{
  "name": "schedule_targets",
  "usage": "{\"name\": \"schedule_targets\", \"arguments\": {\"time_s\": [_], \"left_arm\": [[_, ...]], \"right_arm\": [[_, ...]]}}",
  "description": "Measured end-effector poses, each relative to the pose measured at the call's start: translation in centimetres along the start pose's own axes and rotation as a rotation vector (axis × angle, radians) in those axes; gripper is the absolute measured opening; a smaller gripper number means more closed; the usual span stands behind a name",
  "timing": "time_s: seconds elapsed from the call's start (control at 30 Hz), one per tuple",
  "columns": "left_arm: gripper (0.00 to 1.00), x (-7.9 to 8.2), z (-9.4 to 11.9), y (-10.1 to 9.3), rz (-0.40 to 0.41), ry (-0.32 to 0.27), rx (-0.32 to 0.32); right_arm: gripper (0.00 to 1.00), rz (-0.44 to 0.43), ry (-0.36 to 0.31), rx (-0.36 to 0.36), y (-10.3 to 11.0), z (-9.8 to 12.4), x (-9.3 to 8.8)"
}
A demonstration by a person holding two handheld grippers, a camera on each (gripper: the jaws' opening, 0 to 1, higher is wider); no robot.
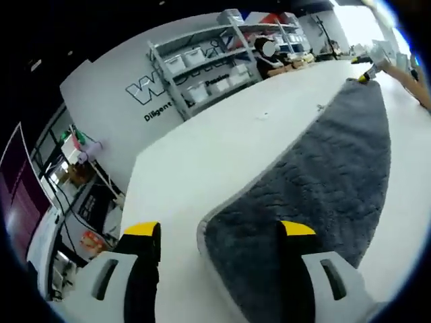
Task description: Fold the towel on the table until its edges align and the towel forms a compact rectangular stack.
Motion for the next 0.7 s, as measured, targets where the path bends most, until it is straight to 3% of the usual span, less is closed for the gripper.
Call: {"name": "schedule_targets", "arguments": {"time_s": [0.1, 0.27, 0.47, 0.7], "left_arm": [[0.96, 0.0, 0.4, -0.4, 0.15, 0.001, -0.073], [0.99, 0.3, 1.4, -0.9, 0.184, -0.027, -0.132], [0.99, 1.0, 3.2, -2.5, 0.294, -0.114, -0.259], [0.99, 0.3, 5.2, -3.4, 0.281, -0.107, -0.322]], "right_arm": [[0.83, -0.088, -0.003, -0.002, -0.2, 0.4, -0.2], [0.99, -0.214, -0.023, 0.006, -0.8, 1.1, -0.6], [0.99, -0.303, -0.052, 0.051, -0.7, 2.2, -0.6], [0.99, -0.399, -0.117, 0.15, 0.9, 4.5, -0.5]]}}
Point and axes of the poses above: the point that each gripper's makers call its tool centre point, and the gripper's own axes: z roughly backward along the fingers, y roughly to its left, x roughly out of its top, the point moved 8 cm from there along z, roughly backward along the fingers, and after that the axes turned 6 degrees about x, right-handed, at the moved point
